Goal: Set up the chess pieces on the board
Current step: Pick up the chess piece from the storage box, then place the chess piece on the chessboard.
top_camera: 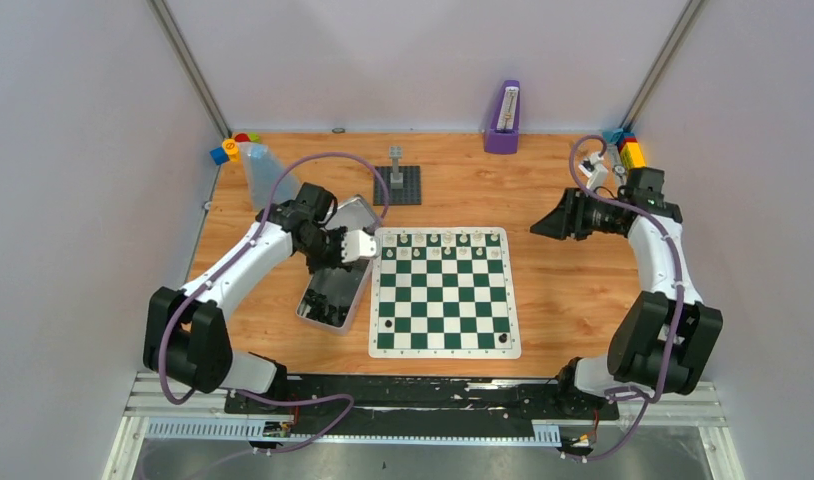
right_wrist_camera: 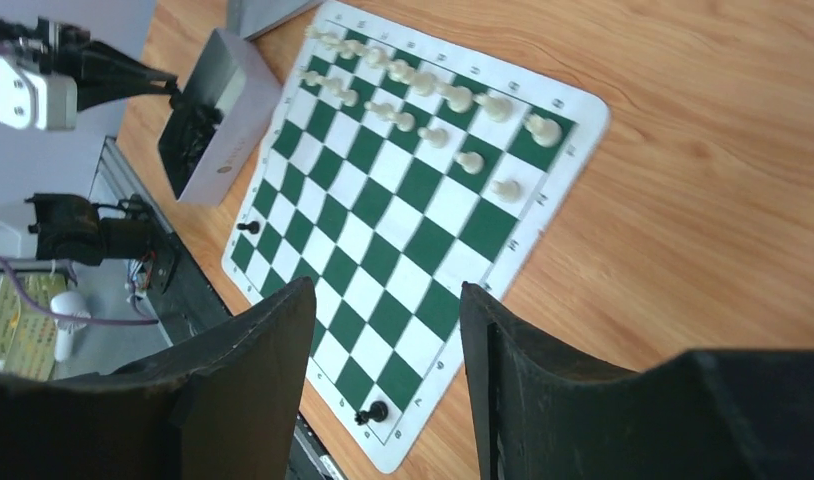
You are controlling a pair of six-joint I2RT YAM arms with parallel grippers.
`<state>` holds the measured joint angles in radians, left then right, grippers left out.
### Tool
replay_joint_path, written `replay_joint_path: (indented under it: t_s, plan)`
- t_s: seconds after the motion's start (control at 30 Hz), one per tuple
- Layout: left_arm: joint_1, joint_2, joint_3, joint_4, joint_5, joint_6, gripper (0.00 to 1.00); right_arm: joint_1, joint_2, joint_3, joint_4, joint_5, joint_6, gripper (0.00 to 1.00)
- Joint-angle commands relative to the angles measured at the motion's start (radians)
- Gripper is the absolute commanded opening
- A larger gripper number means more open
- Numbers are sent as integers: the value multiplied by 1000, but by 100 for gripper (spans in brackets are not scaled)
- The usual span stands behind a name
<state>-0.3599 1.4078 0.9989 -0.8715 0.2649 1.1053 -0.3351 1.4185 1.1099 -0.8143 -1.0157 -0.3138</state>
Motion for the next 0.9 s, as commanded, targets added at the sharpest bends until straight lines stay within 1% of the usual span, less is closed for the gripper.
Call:
replay_joint_path:
  t_s: [0.0, 0.07, 0.17, 0.23, 0.33, 0.43, 0.5, 0.67, 0.87]
  plan:
    - [-19, -50, 156, -49, 141, -213, 5, 129, -6, 77, 3, -133, -19, 57]
    - [-56, -33, 216, -67, 158, -296, 5, 203, 7, 92, 14, -195, -21, 59]
    - [-143, 5, 294, -80, 176, -393, 5, 322, 33, 120, 50, -249, 4, 60]
    - [-186, 38, 351, -82, 198, -459, 4, 412, 53, 139, 93, -276, 53, 61]
    - [-214, 100, 442, -81, 252, -550, 4, 503, 90, 156, 160, -304, 117, 63]
    - [-226, 146, 486, -82, 323, -577, 4, 560, 120, 165, 221, -308, 168, 65]
    - [-233, 162, 502, -74, 344, -587, 4, 590, 147, 179, 242, -305, 190, 66]
    - [-241, 178, 513, -53, 351, -626, 4, 656, 197, 213, 244, -291, 208, 69]
    - [-241, 172, 501, -27, 358, -679, 5, 715, 250, 254, 274, -222, 258, 68]
